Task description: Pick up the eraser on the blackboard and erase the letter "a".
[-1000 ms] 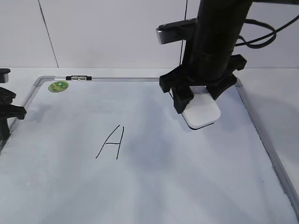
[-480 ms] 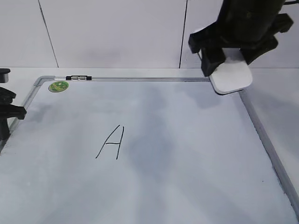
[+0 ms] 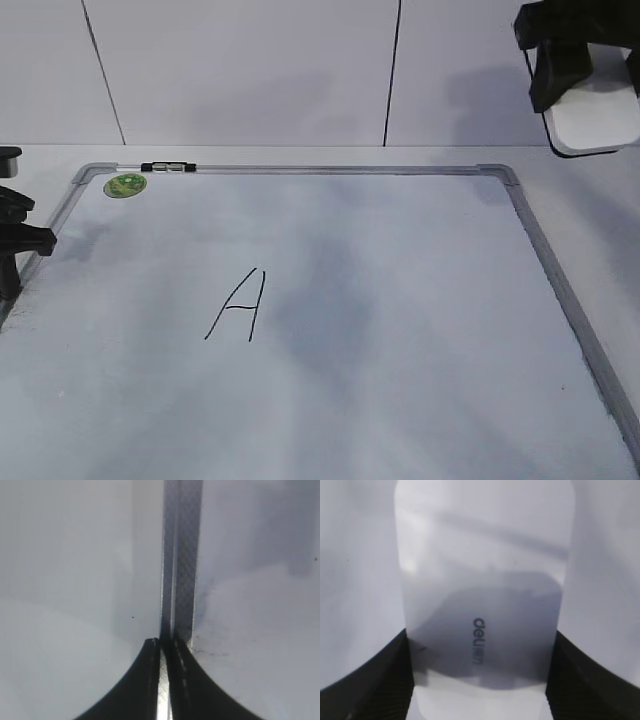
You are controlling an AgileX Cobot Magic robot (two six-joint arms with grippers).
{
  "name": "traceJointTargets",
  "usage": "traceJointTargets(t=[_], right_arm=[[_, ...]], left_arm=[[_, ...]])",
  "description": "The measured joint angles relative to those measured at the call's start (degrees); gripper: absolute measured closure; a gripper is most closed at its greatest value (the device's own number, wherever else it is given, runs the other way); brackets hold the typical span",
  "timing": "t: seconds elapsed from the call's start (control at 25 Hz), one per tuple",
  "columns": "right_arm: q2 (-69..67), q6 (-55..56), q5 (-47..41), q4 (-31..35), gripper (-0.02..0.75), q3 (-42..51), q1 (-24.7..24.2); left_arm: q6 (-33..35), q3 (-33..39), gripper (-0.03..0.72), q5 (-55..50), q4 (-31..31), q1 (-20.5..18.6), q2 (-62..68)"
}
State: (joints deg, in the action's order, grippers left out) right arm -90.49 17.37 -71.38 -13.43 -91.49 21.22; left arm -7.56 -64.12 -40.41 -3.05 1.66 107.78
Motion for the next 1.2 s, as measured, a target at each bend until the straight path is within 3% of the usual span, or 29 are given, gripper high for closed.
traceJointTargets(t=[0.44, 1.2], right_arm=[[-0.7, 0.1, -0.1, 0.6, 0.188, 4.1, -7.5], [-19.9, -2.7, 0.8, 6.2, 0.188, 4.1, -8.0]], left_arm=[[0.1, 0.0, 0.672, 0.1, 0.1, 0.0, 0.0], [0.1, 0.0, 0.672, 0.4, 0.4, 0.0, 0.0]])
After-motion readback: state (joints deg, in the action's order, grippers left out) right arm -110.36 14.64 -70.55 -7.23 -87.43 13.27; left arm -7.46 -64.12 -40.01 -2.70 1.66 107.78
